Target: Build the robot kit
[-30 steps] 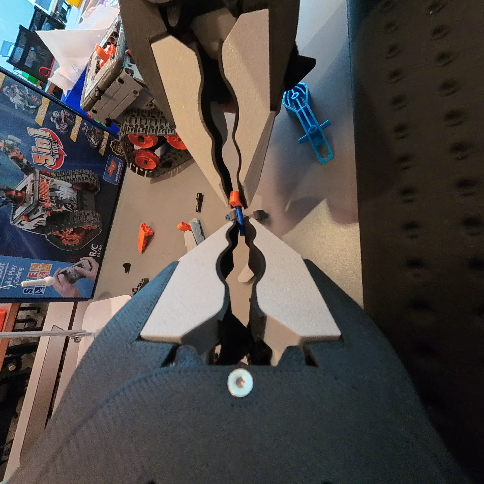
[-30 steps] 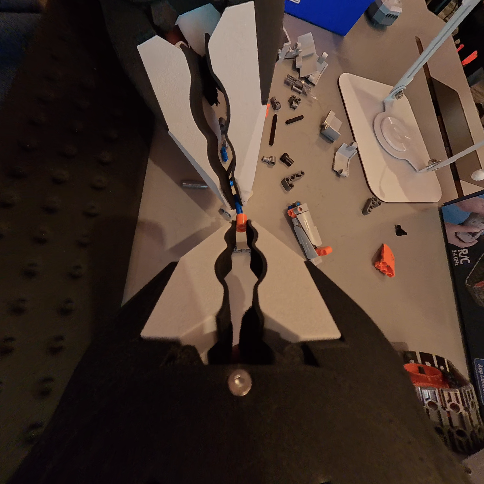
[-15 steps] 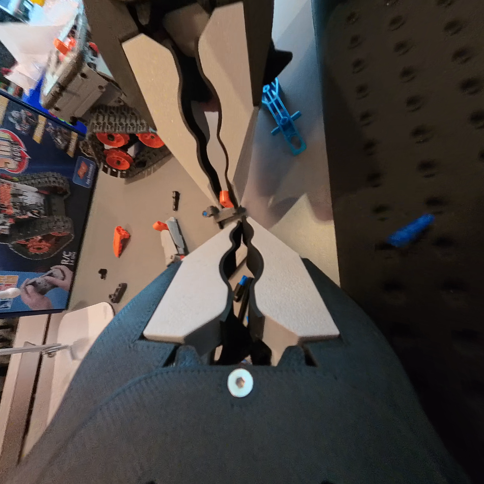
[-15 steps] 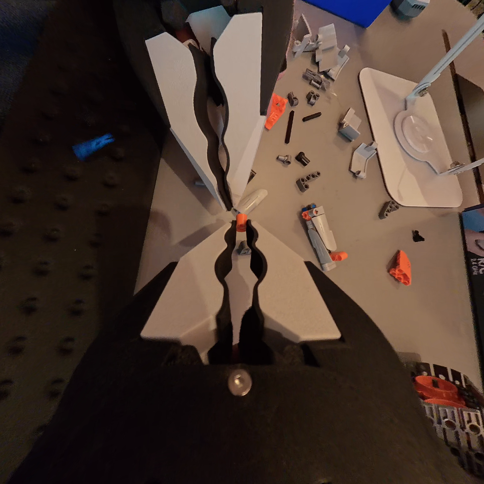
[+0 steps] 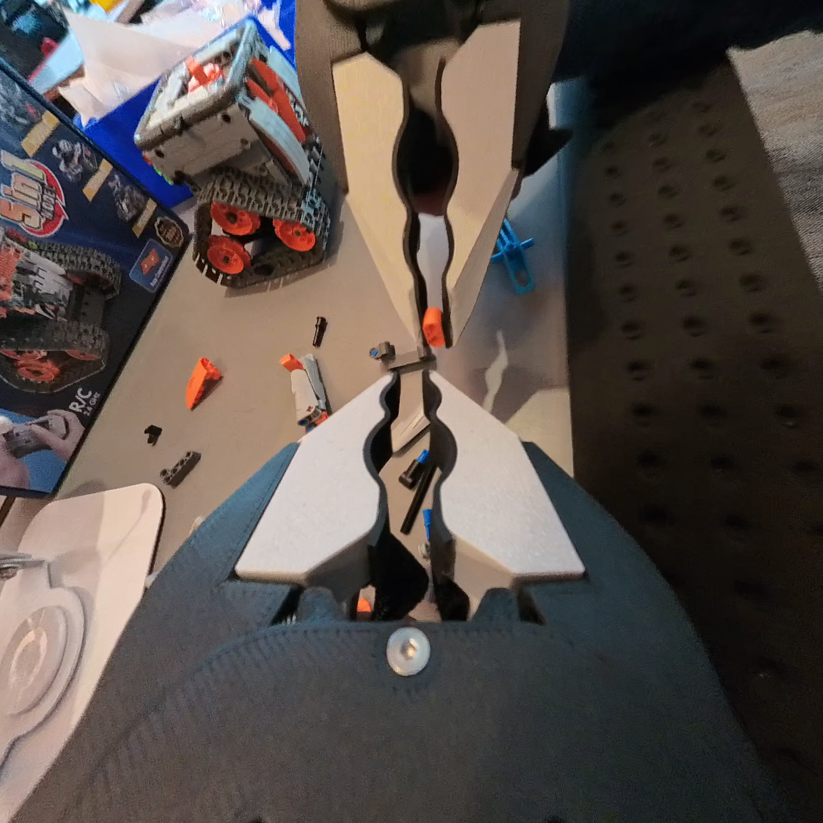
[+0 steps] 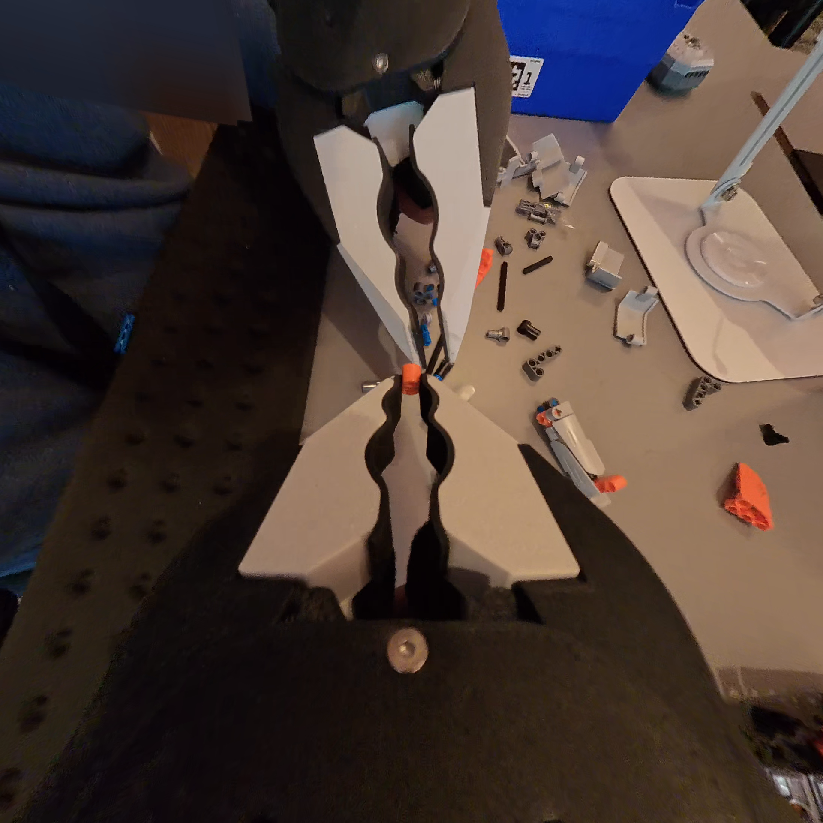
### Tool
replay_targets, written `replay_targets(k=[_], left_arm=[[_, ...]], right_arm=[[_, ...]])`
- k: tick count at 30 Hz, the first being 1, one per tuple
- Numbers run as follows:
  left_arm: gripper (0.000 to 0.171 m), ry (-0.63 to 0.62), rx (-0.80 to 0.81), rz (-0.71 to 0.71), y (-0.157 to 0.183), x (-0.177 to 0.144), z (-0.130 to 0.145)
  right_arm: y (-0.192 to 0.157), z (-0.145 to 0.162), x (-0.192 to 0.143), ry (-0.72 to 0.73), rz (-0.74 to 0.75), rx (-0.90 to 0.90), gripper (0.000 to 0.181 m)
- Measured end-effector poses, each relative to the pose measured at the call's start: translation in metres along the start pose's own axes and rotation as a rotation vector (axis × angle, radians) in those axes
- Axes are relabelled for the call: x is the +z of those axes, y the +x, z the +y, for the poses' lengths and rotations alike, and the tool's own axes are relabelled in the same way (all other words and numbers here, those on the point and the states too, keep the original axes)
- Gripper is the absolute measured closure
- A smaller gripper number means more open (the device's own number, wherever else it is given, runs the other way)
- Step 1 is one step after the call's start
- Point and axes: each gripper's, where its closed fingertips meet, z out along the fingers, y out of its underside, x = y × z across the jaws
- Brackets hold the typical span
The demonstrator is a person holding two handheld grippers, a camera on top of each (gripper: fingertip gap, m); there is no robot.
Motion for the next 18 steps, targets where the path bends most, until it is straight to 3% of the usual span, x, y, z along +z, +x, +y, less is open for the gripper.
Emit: replay_targets(k=[6,13,18], left_arm=[[0.161,0.044,0.019,0.015,0.011,-0.009,-0.008],[0.164,0.069,0.062,0.006,0.015,-0.011,-0.007],[0.157,0.101,0.004,0.058,0.019,-0.013,-0.01]], right_arm=[[-0.009,-0.004,0.008,-0.011,-0.024,-0.008,0.176],[-0.013,-0.008,0.011,0.054,-0.109,0.119,0.176],[-0.009,-0.002,0.016,0.001,-0.049,0.059,0.176]])
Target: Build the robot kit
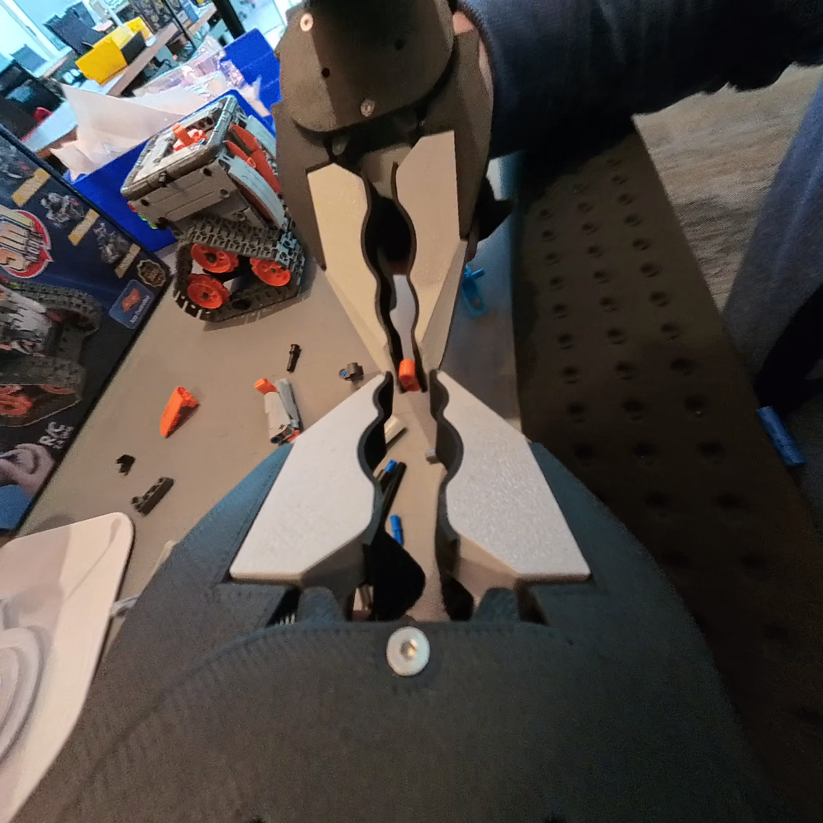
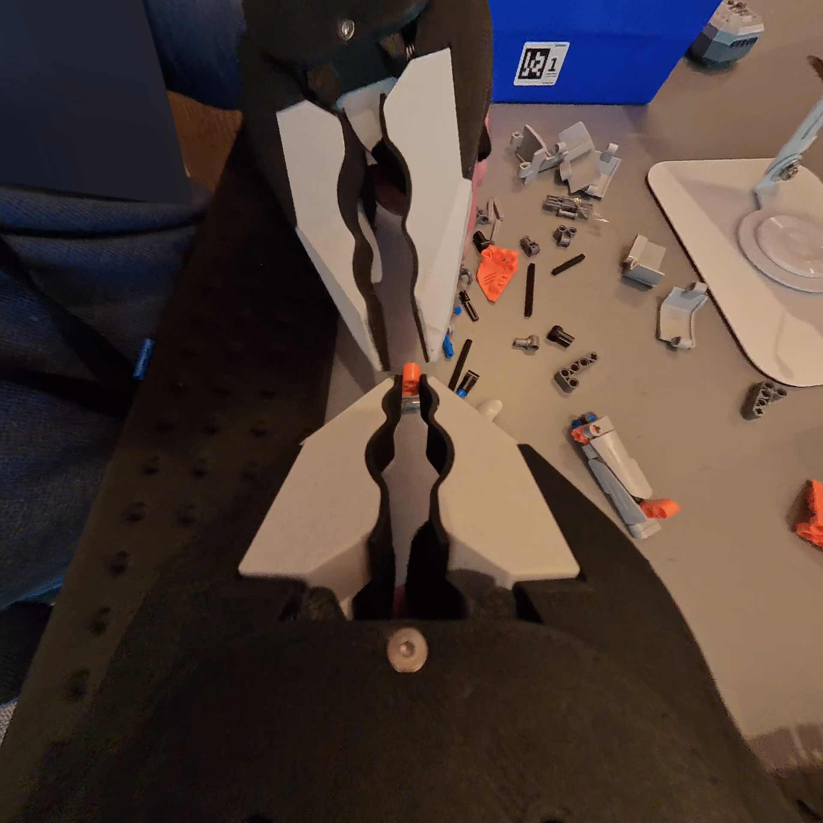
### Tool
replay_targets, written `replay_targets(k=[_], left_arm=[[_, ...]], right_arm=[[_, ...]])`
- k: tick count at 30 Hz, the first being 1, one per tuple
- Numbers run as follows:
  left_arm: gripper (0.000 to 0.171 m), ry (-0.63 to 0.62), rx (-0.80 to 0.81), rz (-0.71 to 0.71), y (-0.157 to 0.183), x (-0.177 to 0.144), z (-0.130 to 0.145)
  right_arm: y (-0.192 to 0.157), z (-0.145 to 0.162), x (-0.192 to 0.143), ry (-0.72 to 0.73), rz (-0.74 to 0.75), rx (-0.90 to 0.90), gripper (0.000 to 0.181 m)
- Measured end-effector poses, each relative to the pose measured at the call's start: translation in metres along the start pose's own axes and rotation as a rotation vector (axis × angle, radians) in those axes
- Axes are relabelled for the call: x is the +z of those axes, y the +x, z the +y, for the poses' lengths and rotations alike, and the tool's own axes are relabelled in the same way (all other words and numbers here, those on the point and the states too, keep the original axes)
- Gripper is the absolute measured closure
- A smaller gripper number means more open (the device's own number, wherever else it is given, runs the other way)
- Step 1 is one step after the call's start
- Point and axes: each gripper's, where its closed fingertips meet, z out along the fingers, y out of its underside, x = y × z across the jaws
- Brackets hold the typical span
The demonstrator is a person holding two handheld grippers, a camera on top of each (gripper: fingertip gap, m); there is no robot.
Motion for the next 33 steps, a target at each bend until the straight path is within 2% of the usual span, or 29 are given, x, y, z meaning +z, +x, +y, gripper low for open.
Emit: replay_targets(k=[6,8,11,18,23,29,33], left_arm=[[0.16,0.0,-0.03,0.042,0.006,0.001,0.001],[0.161,0.024,-0.005,0.047,0.008,-0.002,-0.003],[0.157,0.076,0.098,0.097,0.02,-0.009,-0.014],[0.154,0.035,0.327,0.232,0.054,-0.008,-0.015],[0.152,-0.002,0.409,0.303,0.072,-0.003,-0.012],[0.163,-0.059,0.47,0.275,0.073,0.005,-0.006],[0.165,-0.047,0.417,0.235,0.069,0.003,-0.004]], right_arm=[[-0.003,-0.001,0.003,-0.042,0.047,-0.081,0.176],[-0.008,-0.005,0.001,-0.007,-0.014,-0.035,0.176],[-0.023,-0.011,-0.005,0.054,-0.195,0.065,0.176],[-0.059,0.002,0.001,-0.075,-0.439,-0.028,0.176],[-0.074,0.007,0.0,-0.131,-0.585,-0.048,0.176],[-0.078,0.017,0.001,-0.224,-0.671,-0.055,0.176],[-0.074,0.014,0.003,-0.206,-0.649,0.01,0.174]])
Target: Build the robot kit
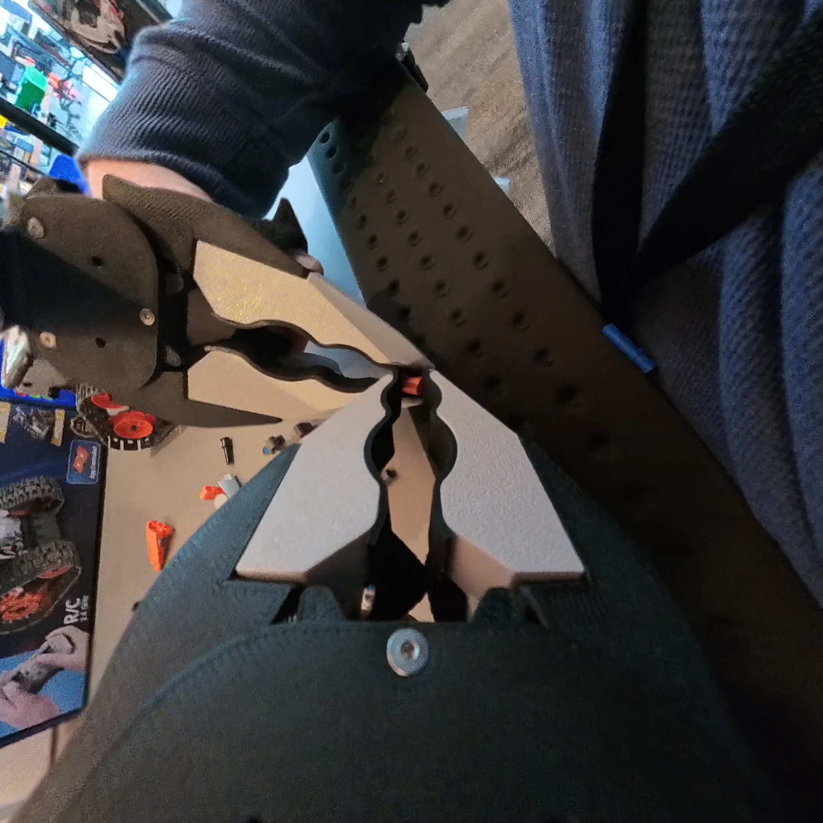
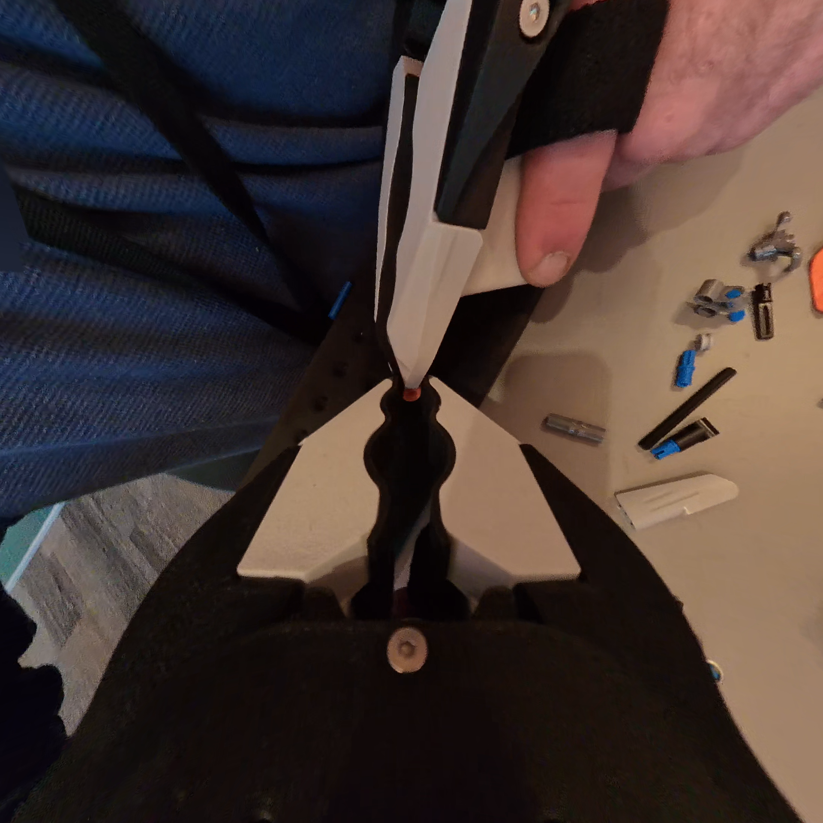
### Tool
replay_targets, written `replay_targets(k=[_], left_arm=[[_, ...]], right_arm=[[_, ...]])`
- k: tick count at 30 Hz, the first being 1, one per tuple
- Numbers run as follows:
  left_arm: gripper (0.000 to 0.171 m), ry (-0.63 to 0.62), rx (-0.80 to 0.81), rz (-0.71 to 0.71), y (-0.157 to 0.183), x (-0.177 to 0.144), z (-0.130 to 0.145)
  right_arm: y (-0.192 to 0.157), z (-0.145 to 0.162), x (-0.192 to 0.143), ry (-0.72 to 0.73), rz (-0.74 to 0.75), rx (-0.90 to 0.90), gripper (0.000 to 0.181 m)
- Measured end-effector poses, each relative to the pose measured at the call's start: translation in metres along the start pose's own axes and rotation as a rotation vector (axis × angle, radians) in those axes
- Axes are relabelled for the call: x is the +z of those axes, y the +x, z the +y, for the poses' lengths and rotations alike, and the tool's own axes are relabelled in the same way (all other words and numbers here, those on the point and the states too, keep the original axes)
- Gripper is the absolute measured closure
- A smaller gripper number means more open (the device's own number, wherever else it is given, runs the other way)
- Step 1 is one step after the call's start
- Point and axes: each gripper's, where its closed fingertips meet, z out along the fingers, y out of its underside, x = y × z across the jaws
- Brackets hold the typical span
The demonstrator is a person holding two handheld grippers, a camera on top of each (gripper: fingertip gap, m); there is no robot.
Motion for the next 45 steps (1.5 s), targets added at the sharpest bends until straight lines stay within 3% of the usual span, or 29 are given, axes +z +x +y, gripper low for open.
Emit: replay_targets(k=[3,6,8,11,15,18,26,29,34,45], left_arm=[[0.166,0.022,-0.092,-0.027,-0.003,-0.007,0.006],[0.165,0.007,-0.16,-0.059,-0.002,-0.013,0.017],[0.165,0.017,-0.203,-0.083,-0.003,-0.019,0.021],[0.165,0.019,-0.252,-0.101,-0.006,-0.023,0.026],[0.165,0.004,-0.258,-0.102,-0.006,-0.021,0.029],[0.165,0.009,-0.261,-0.102,-0.006,-0.021,0.028],[0.165,0.012,-0.269,-0.1,-0.005,-0.02,0.028],[0.165,0.016,-0.271,-0.099,-0.006,-0.02,0.028],[0.165,0.011,-0.27,-0.101,-0.005,-0.02,0.029],[0.165,0.014,-0.283,-0.081,-0.003,-0.018,0.03]], right_arm=[[0.009,-0.008,-0.008,0.069,0.079,0.065,0.167],[0.027,0.004,-0.026,0.034,0.268,0.128,0.159],[0.014,0.004,-0.031,0.051,0.291,0.122,0.161],[-0.017,-0.005,-0.009,0.057,0.301,0.04,0.157],[-0.032,-0.005,0.028,-0.005,0.389,-0.035,0.155],[-0.043,-0.012,0.045,0.037,0.356,-0.02,0.154],[-0.036,-0.011,0.052,0.019,0.471,-0.091,0.159],[-0.04,-0.017,0.058,0.024,0.493,-0.198,0.173],[-0.034,-0.019,0.062,-0.01,0.53,-0.258,0.179],[-0.039,-0.025,0.064,0.032,0.422,-0.237,0.174]])
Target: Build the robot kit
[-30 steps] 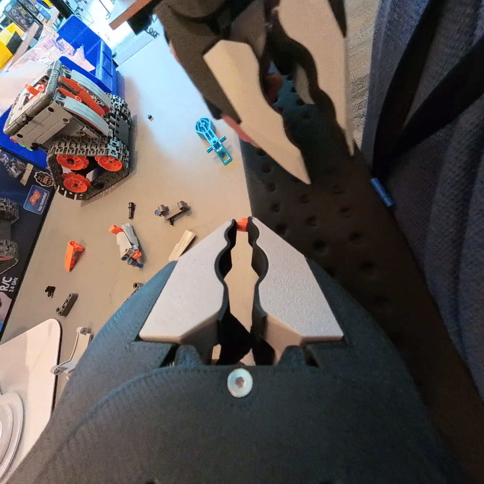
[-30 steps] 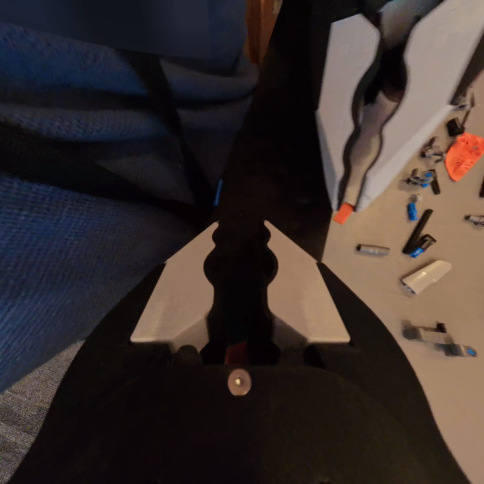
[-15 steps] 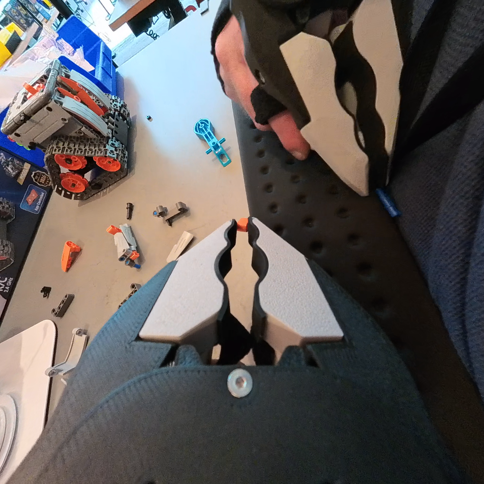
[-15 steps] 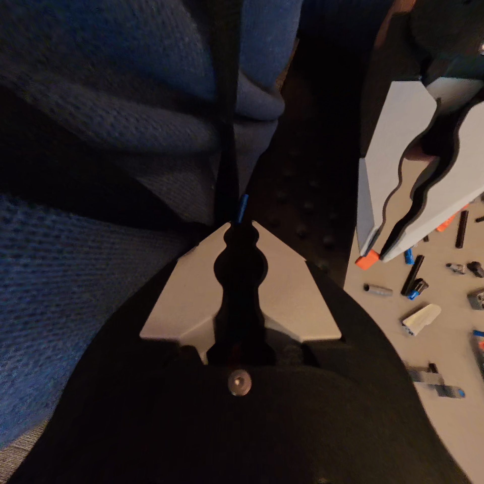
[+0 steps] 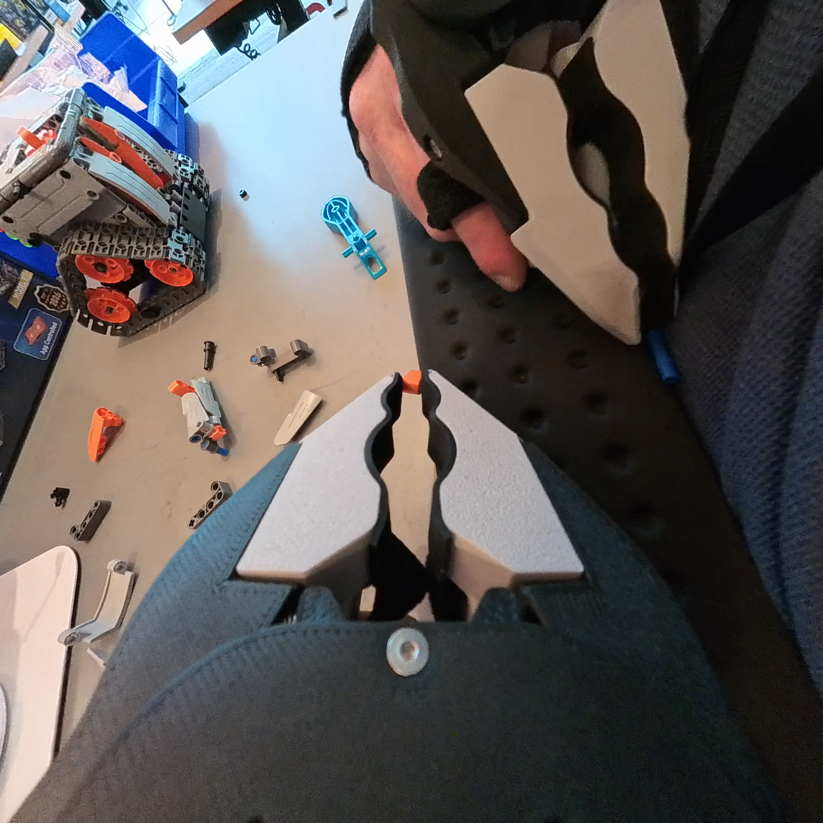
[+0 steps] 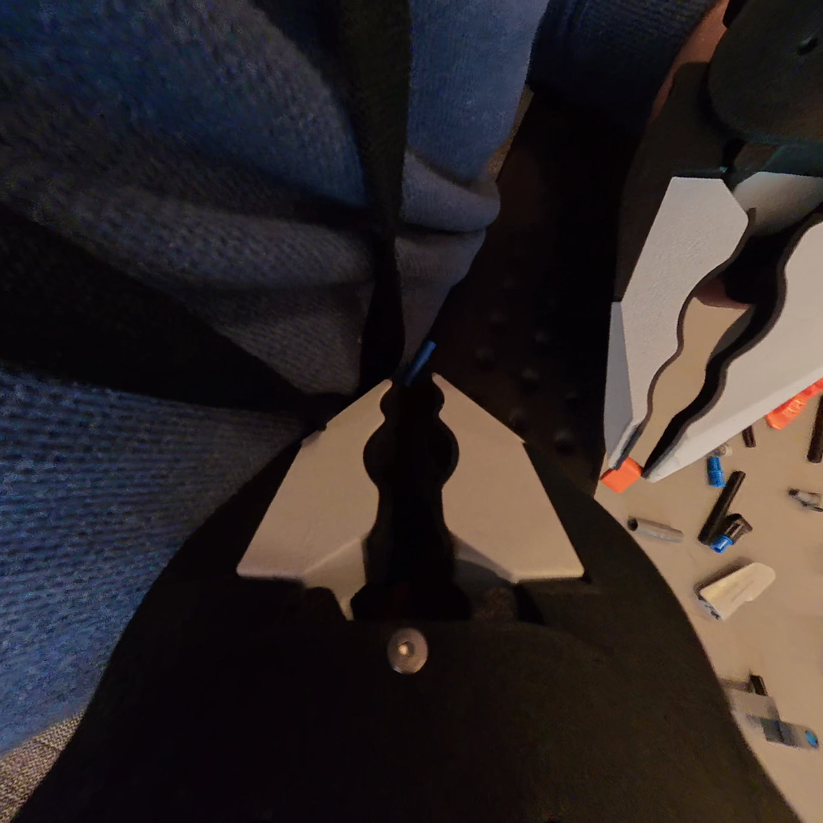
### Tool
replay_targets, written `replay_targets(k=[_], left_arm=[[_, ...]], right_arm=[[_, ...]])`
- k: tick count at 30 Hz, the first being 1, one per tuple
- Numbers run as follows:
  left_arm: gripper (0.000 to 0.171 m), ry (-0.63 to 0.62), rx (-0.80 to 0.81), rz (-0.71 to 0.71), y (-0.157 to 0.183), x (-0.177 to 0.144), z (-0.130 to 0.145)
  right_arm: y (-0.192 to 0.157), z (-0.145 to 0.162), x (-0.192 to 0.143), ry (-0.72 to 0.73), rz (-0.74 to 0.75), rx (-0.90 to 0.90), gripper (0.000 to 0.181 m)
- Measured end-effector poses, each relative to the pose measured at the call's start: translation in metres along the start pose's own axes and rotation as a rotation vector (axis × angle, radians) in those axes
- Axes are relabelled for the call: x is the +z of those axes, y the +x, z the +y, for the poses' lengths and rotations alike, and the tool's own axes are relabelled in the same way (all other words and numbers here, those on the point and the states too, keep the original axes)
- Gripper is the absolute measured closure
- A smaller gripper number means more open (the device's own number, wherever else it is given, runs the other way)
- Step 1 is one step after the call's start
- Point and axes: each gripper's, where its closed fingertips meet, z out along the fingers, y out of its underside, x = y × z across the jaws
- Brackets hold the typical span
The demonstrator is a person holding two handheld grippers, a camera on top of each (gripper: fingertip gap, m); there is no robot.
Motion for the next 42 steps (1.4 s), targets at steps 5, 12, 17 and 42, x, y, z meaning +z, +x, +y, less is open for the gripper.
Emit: replay_targets(k=[5,12,17,42], left_arm=[[0.165,-0.004,0.001,0.004,0.001,0.001,0.001],[0.165,-0.006,-0.001,0.003,0.001,0.001,0.0],[0.165,0.001,-0.013,-0.002,-0.001,0.0,0.0],[0.165,-0.225,-0.207,-0.104,-0.029,0.006,0.049]], right_arm=[[0.003,-0.002,0.009,-0.029,0.005,-0.025,0.171],[0.007,-0.003,0.015,-0.049,0.049,-0.016,0.178],[0.01,-0.005,0.013,-0.031,0.063,0.044,0.179],[0.112,0.084,-0.039,-0.189,0.287,0.274,0.18]])
